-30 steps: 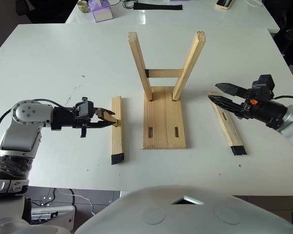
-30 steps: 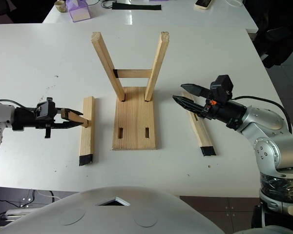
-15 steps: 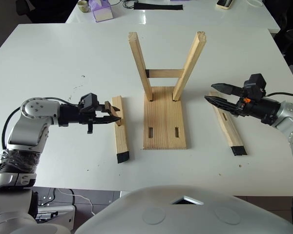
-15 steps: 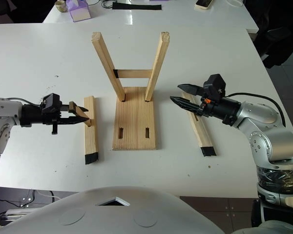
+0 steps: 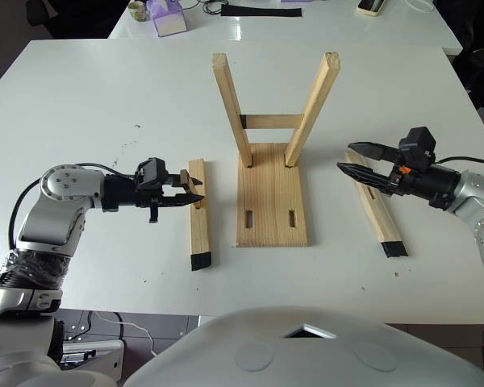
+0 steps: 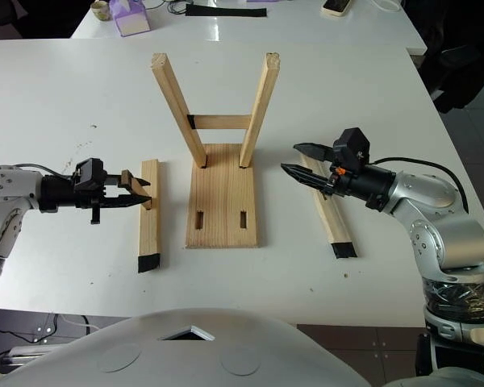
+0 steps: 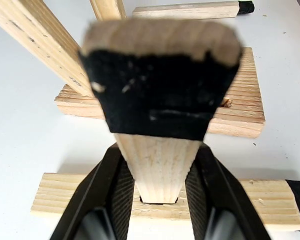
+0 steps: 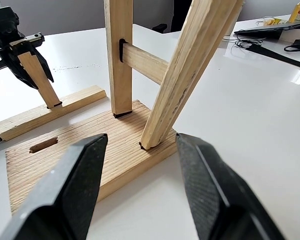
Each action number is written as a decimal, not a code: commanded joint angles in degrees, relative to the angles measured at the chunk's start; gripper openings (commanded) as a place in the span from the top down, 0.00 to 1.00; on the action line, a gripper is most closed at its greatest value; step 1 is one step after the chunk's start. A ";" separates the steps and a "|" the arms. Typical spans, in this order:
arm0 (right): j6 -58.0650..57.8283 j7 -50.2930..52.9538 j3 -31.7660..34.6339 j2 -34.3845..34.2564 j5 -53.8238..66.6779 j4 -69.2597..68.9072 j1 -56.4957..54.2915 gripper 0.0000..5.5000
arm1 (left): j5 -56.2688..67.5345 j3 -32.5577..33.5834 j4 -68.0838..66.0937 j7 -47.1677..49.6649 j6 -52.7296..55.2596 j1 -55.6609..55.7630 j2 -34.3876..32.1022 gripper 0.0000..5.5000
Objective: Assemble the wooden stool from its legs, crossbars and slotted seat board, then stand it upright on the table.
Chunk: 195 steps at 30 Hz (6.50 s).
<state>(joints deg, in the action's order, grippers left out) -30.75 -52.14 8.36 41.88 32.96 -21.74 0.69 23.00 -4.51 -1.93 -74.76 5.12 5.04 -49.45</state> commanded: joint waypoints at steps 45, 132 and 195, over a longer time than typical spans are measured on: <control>1.62 -1.51 -0.80 1.75 -1.71 -0.20 -0.14 0.55 | 22.90 20.39 13.30 14.48 19.85 0.61 6.33 0.45; 5.61 27.01 8.88 -16.32 -3.89 -11.20 15.94 0.55 | 2.86 11.55 13.75 21.88 41.49 -7.99 -6.29 0.45; -6.10 21.92 16.35 -7.29 26.61 -6.89 -14.68 0.50 | 49.92 32.08 18.37 38.20 44.66 23.58 14.57 0.63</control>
<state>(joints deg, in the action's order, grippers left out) -30.45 -28.61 24.28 30.63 47.18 -24.99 -6.46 56.42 28.53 6.12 -34.85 41.25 26.79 -34.65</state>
